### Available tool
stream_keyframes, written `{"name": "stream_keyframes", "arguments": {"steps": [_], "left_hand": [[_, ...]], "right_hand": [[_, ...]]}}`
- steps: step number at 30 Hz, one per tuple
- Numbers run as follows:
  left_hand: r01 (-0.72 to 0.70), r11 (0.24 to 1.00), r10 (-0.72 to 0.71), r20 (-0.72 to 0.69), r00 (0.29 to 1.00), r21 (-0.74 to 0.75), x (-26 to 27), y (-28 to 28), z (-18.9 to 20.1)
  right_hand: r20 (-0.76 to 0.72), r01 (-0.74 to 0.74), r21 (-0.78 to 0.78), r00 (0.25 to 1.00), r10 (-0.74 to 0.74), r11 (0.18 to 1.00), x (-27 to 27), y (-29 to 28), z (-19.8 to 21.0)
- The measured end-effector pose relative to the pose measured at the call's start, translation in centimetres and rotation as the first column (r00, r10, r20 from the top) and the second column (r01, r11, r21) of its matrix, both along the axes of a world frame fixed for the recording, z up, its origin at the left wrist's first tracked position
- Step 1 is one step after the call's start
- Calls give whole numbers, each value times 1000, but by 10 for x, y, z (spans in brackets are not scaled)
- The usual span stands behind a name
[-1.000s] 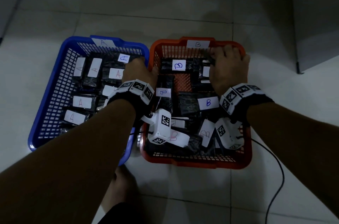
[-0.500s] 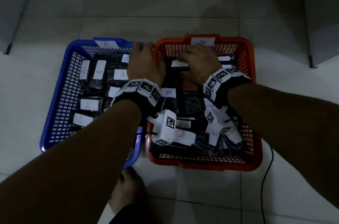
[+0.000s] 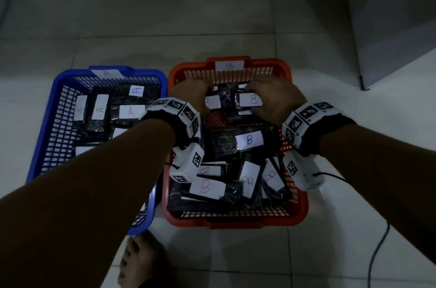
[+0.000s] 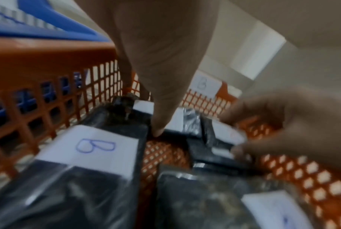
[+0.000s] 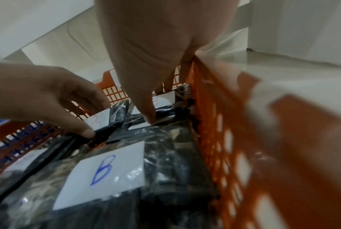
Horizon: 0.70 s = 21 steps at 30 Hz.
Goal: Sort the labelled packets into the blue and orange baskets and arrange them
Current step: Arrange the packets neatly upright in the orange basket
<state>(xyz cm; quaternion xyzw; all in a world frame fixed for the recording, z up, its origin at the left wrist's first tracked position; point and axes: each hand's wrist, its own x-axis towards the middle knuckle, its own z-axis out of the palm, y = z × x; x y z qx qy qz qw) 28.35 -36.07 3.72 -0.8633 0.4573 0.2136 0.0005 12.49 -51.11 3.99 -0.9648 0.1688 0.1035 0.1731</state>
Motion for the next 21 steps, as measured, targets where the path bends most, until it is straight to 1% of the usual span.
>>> {"name": "stream_keyframes", "arguments": {"steps": [2,5,7,10,12,14,16,19,21], "left_hand": [[34,999,-34,30,999,10,-2,-1,-3],[61,998,-59,73,996,-32,-3,1,-7],[48,996,-46,32,998,-78,0,2,-8],[39,981,-50,-52,997,-189,4,3,-6],[44,965,-63,-67,996,-259,8,2,-2],[99,953,-102,7,995,-286,12,-1,0],[128,949,-108,83,991,-287,11,-5,1],[76,956,-39,135,990,-282,3,-8,-4],[94,958,-50,164,985,-272,-1,-6,-9]], "right_hand": [[7,-4,12,1000,4,1000,1,1,0],[27,51,9,998,-51,999,3,-2,0],[38,76,10,996,-76,997,5,-4,0],[21,56,10,998,-57,998,7,-7,-2],[6,53,13,999,-53,998,8,-8,-3],[6,60,19,998,-60,998,9,-7,-3],[11,65,25,998,-65,998,10,-6,-3],[2,76,25,997,-76,997,13,-8,-2],[-14,80,23,997,-80,997,14,-10,-2]]}}
